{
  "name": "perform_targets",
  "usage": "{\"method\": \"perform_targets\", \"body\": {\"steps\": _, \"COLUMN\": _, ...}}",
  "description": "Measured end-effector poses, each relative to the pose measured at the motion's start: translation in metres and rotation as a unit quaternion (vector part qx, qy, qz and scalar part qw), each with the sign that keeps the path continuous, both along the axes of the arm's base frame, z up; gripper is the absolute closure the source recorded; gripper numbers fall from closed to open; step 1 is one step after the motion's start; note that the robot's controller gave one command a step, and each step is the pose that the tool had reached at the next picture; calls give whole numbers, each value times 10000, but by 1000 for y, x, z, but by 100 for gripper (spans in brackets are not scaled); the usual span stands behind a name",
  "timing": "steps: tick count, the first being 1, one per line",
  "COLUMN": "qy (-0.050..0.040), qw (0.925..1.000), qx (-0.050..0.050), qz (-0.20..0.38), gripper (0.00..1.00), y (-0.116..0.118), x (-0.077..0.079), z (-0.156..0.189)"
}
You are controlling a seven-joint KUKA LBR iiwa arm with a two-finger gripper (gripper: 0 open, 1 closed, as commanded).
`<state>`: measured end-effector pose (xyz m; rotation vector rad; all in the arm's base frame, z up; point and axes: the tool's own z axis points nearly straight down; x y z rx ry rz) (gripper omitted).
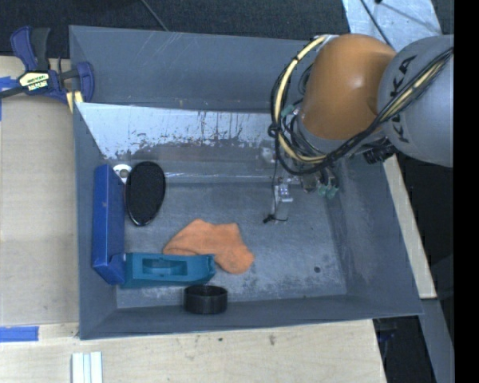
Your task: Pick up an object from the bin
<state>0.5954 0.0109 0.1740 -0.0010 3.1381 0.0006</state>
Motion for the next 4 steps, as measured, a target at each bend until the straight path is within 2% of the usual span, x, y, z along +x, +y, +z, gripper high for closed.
{"method": "perform_targets", "body": {"steps": 1, "qy": -44, "qw": 10000, "qx": -5, "qz": -19, "gripper": 0, "y": 20, "x": -6, "z": -39}}
{"method": "perform_targets", "body": {"steps": 2, "qy": -6, "qw": 9999, "qx": -2, "qz": 144, "gripper": 0, "y": 67, "x": -11, "z": -91}}
{"method": "perform_targets", "body": {"steps": 3, "qy": -9, "qw": 9995, "qx": 0, "qz": -315, "gripper": 100, "y": 63, "x": -39, "z": -103}}
{"method": "perform_targets", "body": {"steps": 4, "qy": -9, "qw": 9995, "qx": 0, "qz": -314, "gripper": 100, "y": 63, "x": -39, "z": -103}}
